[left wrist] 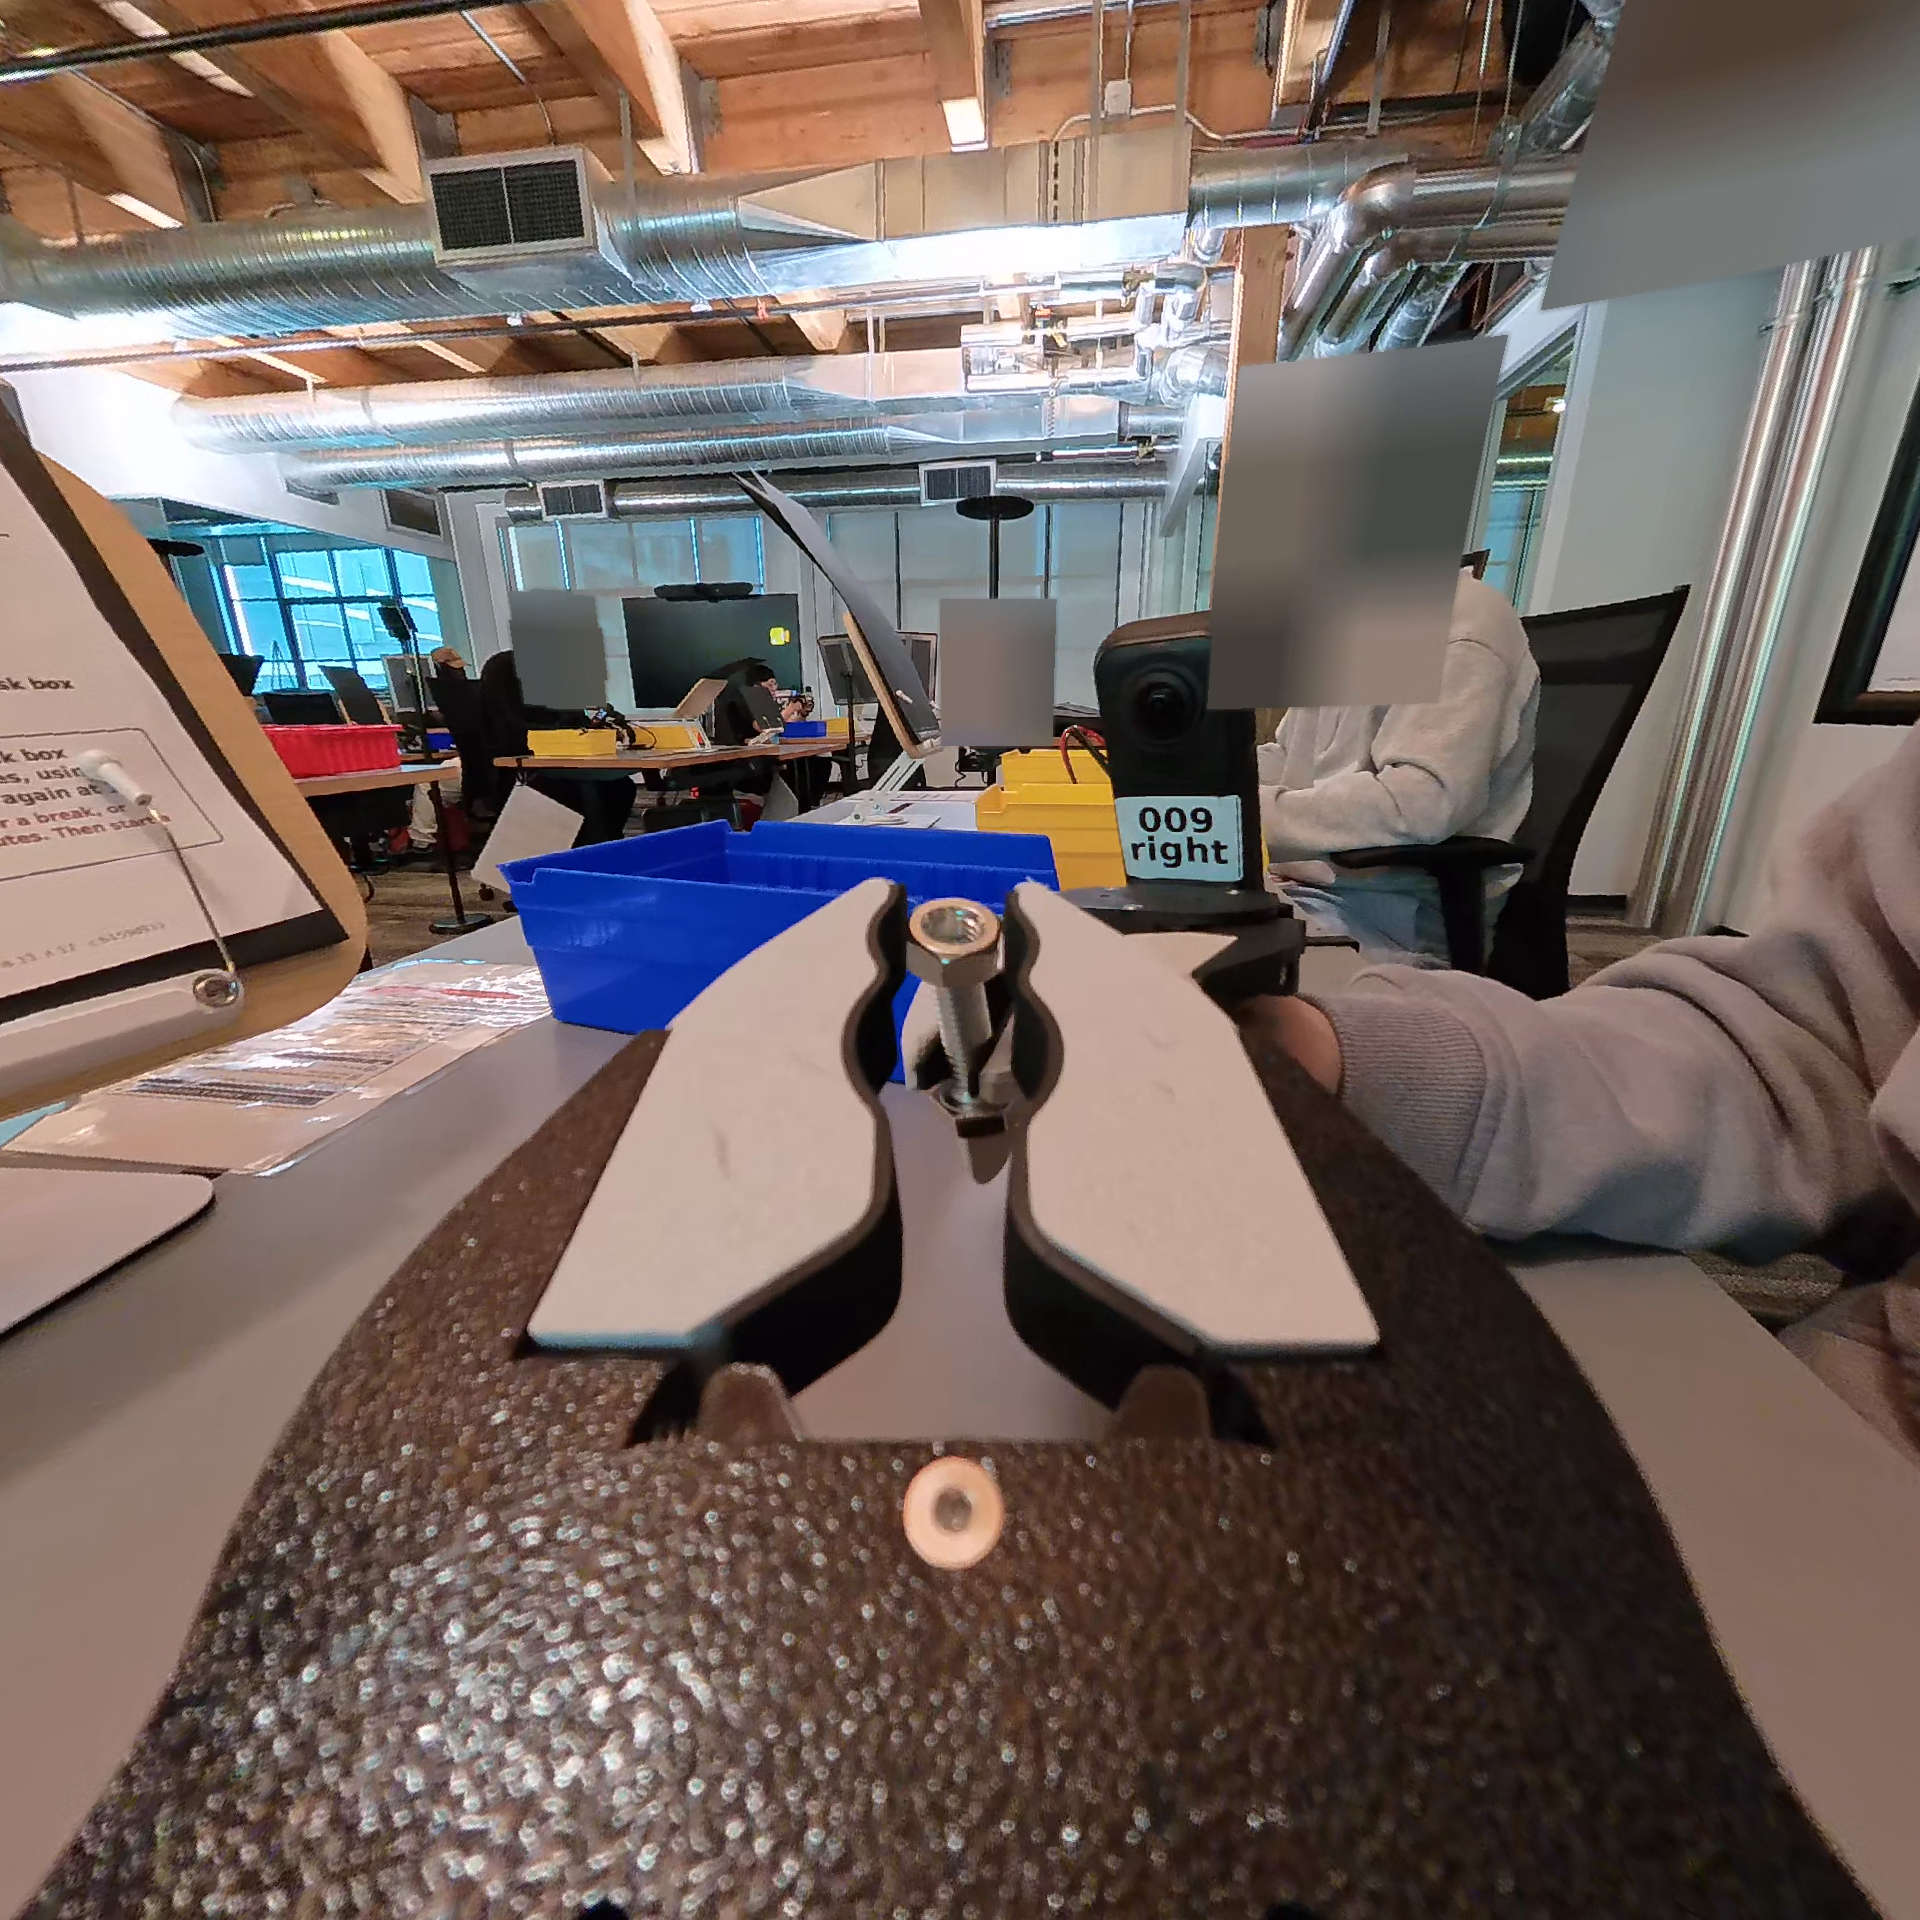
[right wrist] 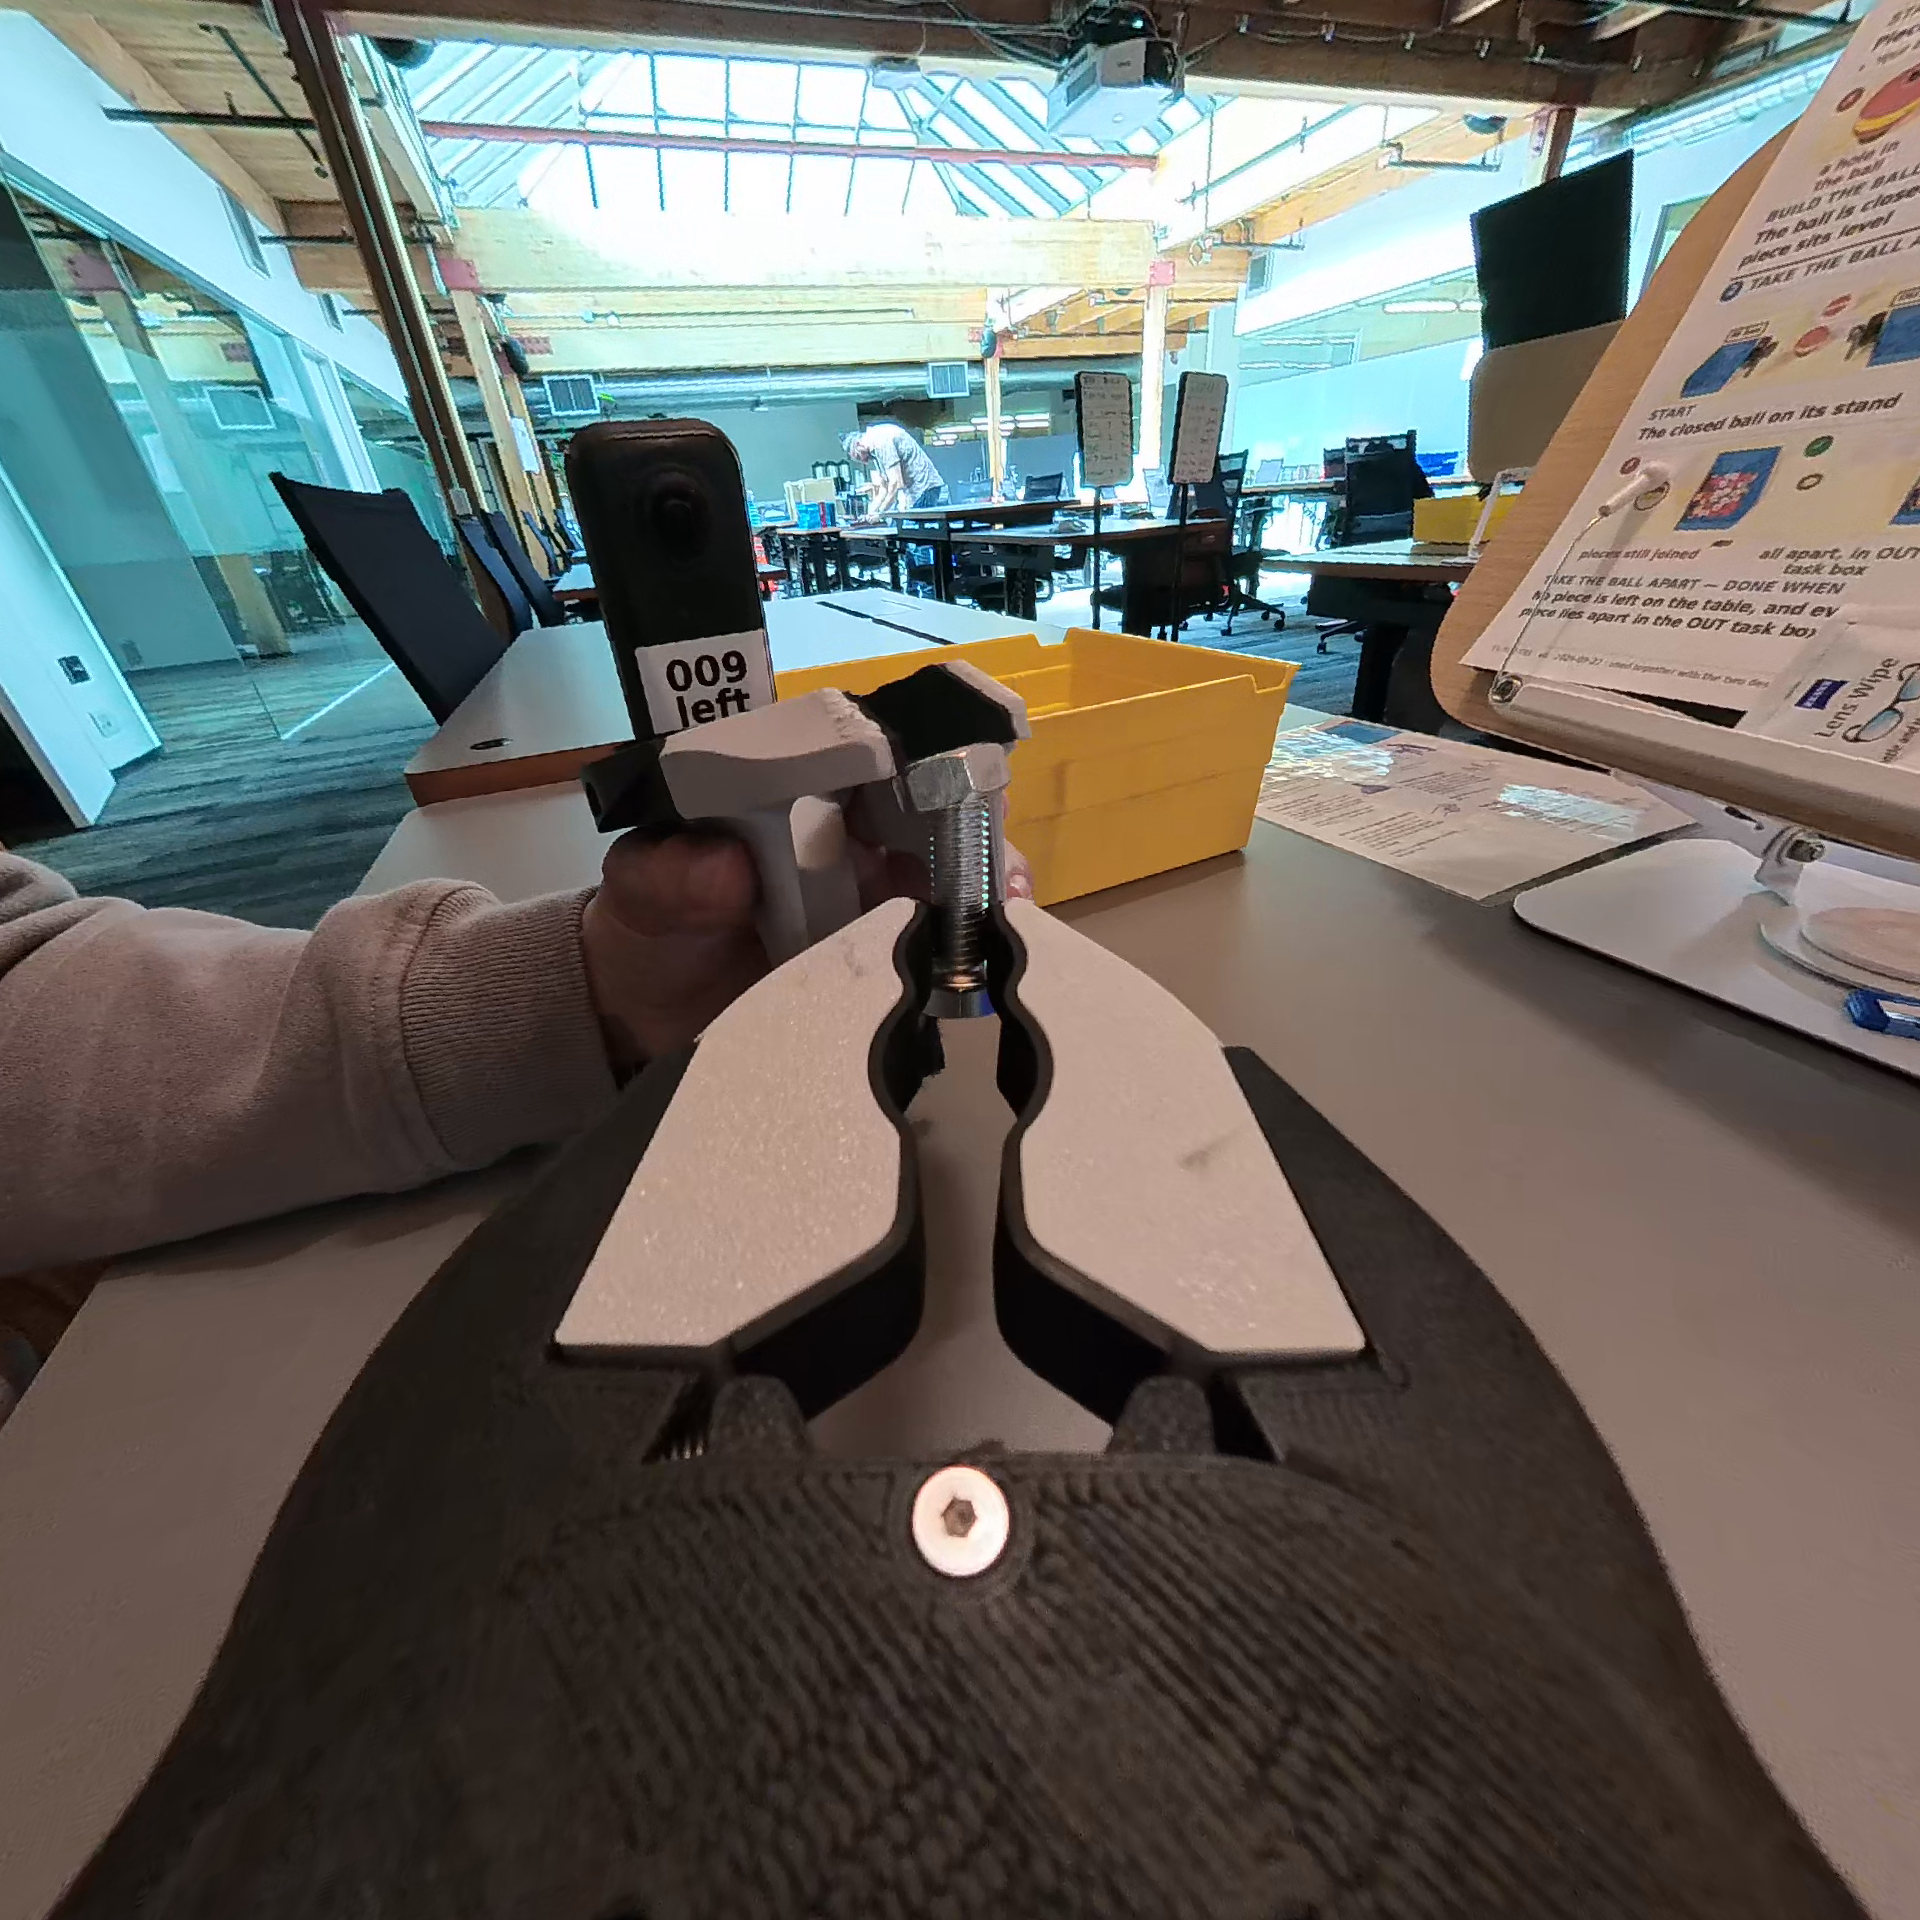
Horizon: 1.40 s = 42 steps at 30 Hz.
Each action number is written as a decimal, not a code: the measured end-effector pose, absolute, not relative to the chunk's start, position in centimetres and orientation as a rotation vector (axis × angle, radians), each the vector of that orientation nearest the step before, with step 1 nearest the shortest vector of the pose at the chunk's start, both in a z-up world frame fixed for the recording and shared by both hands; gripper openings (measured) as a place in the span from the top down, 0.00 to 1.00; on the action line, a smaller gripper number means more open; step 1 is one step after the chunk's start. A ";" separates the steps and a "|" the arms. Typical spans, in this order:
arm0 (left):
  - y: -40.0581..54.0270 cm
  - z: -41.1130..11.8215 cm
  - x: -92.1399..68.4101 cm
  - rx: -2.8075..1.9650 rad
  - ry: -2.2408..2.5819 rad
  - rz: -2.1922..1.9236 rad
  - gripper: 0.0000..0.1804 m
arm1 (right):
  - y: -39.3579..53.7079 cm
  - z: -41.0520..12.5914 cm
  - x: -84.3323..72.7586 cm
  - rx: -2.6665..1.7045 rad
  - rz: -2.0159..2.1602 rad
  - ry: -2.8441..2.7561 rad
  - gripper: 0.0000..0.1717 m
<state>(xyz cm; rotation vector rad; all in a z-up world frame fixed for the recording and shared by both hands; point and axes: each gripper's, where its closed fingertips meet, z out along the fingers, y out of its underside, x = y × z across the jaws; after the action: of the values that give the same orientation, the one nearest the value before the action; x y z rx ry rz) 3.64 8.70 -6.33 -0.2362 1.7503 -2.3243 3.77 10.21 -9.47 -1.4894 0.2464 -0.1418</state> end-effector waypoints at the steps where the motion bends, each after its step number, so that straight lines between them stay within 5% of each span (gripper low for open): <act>1: 8.7 -6.3 3.7 -0.238 1.750 -2.326 0.91 | 10.2 -9.5 3.7 -1.490 -0.140 0.246 0.95; 10: 8.3 -6.8 3.6 -0.233 1.808 -2.279 0.97 | 10.2 -10.0 4.1 -1.532 -0.194 0.242 0.95; 23: 8.5 -6.6 3.8 -0.256 1.780 -2.310 0.89 | 10.2 -9.6 3.9 -1.494 -0.155 0.248 0.95; 42: 8.5 -7.8 3.5 -0.191 1.941 -2.184 0.91 | 10.5 -10.4 3.5 -1.562 -0.154 0.213 0.95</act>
<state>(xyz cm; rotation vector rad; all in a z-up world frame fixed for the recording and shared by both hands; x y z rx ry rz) 3.50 8.55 -7.82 -0.1907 1.9409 -2.1836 3.50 10.54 -10.43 -1.5622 0.2132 -0.1545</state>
